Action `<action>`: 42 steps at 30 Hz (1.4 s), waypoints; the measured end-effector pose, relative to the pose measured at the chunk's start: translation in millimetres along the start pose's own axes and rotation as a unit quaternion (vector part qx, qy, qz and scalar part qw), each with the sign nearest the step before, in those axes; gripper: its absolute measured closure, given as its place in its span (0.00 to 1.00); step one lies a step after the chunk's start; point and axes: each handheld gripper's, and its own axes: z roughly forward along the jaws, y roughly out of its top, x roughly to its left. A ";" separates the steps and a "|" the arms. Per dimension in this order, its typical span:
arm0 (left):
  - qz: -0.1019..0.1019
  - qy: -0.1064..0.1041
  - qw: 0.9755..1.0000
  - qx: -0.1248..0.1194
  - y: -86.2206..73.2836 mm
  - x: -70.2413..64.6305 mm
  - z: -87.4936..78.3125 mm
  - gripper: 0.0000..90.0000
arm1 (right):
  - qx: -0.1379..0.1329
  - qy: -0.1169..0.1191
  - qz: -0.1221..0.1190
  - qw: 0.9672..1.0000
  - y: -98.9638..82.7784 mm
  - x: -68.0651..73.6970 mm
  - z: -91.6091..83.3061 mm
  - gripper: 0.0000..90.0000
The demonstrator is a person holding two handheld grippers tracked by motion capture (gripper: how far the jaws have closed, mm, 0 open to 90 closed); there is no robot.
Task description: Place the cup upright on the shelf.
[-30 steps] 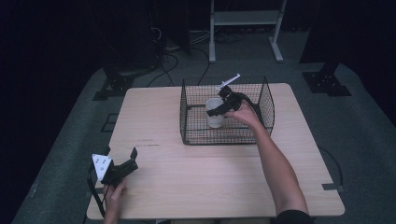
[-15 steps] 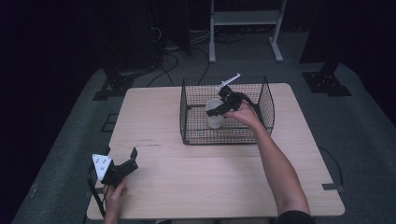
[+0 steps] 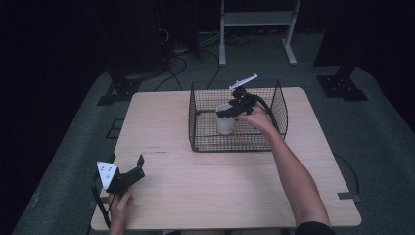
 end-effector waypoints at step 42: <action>-0.001 -0.002 1.000 -0.001 -0.1 0.0 -0.1 0.00 | -0.064 0.003 -0.008 0.998 -35.0 21.9 -88.0 0.14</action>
